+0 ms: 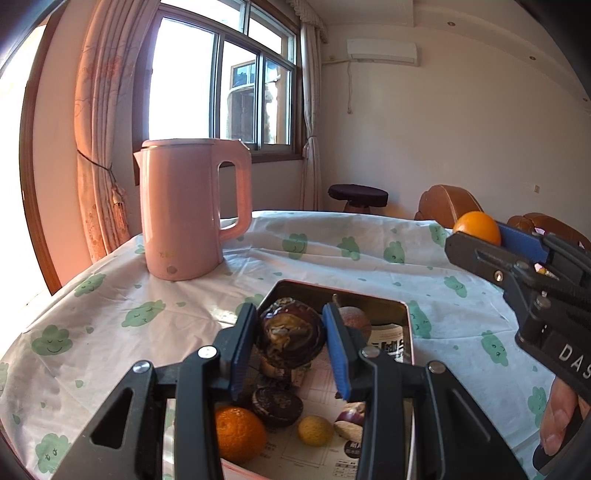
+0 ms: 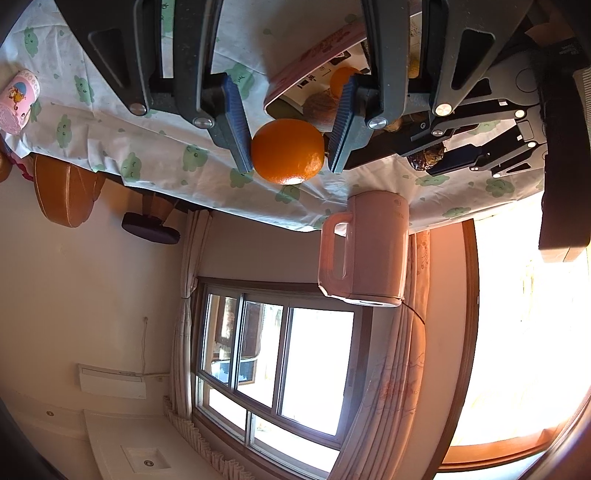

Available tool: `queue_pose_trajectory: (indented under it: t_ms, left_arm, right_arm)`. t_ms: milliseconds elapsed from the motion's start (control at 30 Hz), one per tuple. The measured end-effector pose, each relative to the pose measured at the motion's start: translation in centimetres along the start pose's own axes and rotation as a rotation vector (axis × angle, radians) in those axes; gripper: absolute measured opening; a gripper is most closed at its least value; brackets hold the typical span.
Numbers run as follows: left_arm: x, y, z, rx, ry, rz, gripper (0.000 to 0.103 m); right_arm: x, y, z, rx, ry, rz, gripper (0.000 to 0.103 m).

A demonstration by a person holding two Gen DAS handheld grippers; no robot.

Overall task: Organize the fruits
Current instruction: 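Carry the brown fruit over the tin with the left tool while the right tool carries the orange there, then open the left tool to drop the brown fruit while the right tool drops the orange into the tin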

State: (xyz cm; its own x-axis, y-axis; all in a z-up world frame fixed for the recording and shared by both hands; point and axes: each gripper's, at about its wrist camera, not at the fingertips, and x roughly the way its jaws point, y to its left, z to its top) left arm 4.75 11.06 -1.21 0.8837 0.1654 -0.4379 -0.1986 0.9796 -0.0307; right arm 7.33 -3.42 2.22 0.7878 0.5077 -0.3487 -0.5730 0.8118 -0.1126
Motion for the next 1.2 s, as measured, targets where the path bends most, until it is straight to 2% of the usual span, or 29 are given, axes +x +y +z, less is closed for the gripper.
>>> queue_pose_trajectory:
  t_ms: [400, 1200]
  left_arm:
    - [0.7, 1.8, -0.3, -0.009, 0.021, 0.031, 0.039]
    - [2.3, 3.6, -0.9, -0.029, 0.077, 0.031, 0.039]
  right_arm:
    - [1.3, 1.5, -0.2, -0.009, 0.023, 0.018, 0.044]
    - [5.3, 3.4, -1.6, -0.019, 0.124, 0.032, 0.044]
